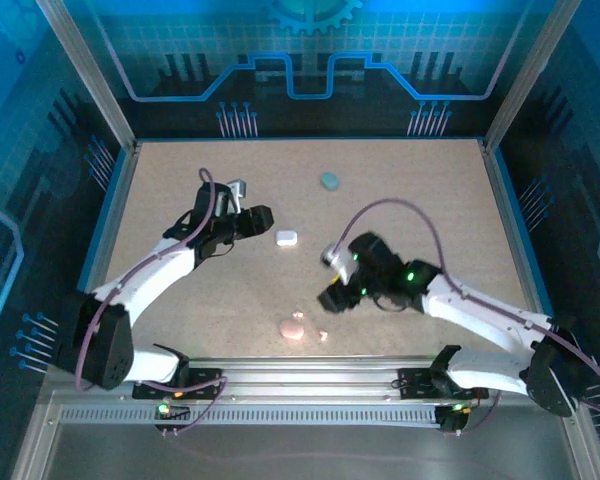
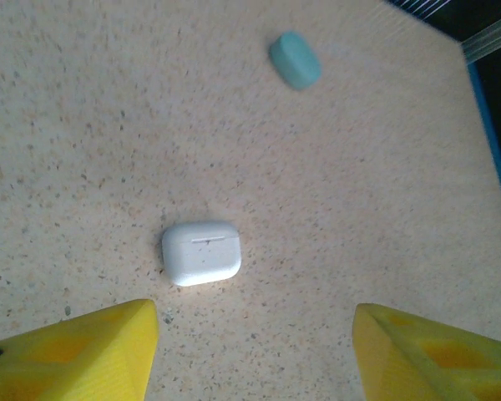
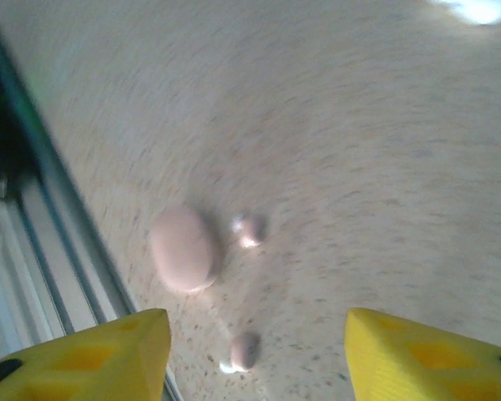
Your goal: Insert the wireless bluetooth earbuds into the charging case
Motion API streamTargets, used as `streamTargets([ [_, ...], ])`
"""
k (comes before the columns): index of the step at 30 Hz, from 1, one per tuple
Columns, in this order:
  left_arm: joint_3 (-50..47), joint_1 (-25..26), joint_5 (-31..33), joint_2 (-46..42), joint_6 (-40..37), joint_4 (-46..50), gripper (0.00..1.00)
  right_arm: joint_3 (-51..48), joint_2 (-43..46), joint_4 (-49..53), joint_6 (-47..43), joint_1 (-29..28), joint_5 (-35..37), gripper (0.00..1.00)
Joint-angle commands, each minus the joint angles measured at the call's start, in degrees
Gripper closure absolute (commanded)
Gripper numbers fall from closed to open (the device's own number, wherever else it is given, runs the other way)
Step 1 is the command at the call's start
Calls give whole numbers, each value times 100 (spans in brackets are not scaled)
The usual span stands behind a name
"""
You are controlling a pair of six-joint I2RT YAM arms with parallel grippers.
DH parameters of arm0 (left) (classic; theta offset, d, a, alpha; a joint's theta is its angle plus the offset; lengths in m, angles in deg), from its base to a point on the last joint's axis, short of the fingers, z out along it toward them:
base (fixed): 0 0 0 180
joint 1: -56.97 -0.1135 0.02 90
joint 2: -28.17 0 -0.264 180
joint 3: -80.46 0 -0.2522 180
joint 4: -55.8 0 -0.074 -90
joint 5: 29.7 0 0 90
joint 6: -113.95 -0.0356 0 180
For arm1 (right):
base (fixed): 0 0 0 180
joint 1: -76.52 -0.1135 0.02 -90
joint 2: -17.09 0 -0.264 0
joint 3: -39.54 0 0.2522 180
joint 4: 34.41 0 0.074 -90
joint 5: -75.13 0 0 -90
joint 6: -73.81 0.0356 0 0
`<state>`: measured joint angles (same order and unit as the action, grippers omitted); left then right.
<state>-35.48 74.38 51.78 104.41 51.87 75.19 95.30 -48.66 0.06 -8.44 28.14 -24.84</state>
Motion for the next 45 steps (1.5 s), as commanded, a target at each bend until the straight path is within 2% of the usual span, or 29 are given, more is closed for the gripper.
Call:
streamTargets([
  [1, -335, -28, 297, -716, -217, -370, 36, -694, 146, -1292, -1489, -818, 639, 38],
  [4, -584, -27, 348, -1173, -261, -622, 35, -1027, -60, -1782, -1797, -1222, 918, 36],
  [10, -1074, -27, 456, -1792, -392, -1193, 33, -942, -782, -2126, -2100, -1523, 863, 36],
  [17, -1369, -27, 607, -2187, -588, -1408, 29, -893, -1543, -2769, -2219, -1560, 939, 35],
  [27, -1444, -27, 676, -2146, -691, -1413, 27, -662, -2150, -2987, -2250, -1508, 932, 35],
  [39, -1436, -27, 692, -2096, -700, -1388, 27, -538, -2586, -3073, -2181, -1480, 673, 48],
  [45, -1427, -27, 693, -2088, -698, -1376, 27, -528, -2700, -3159, -2146, -1473, 661, 50],
])
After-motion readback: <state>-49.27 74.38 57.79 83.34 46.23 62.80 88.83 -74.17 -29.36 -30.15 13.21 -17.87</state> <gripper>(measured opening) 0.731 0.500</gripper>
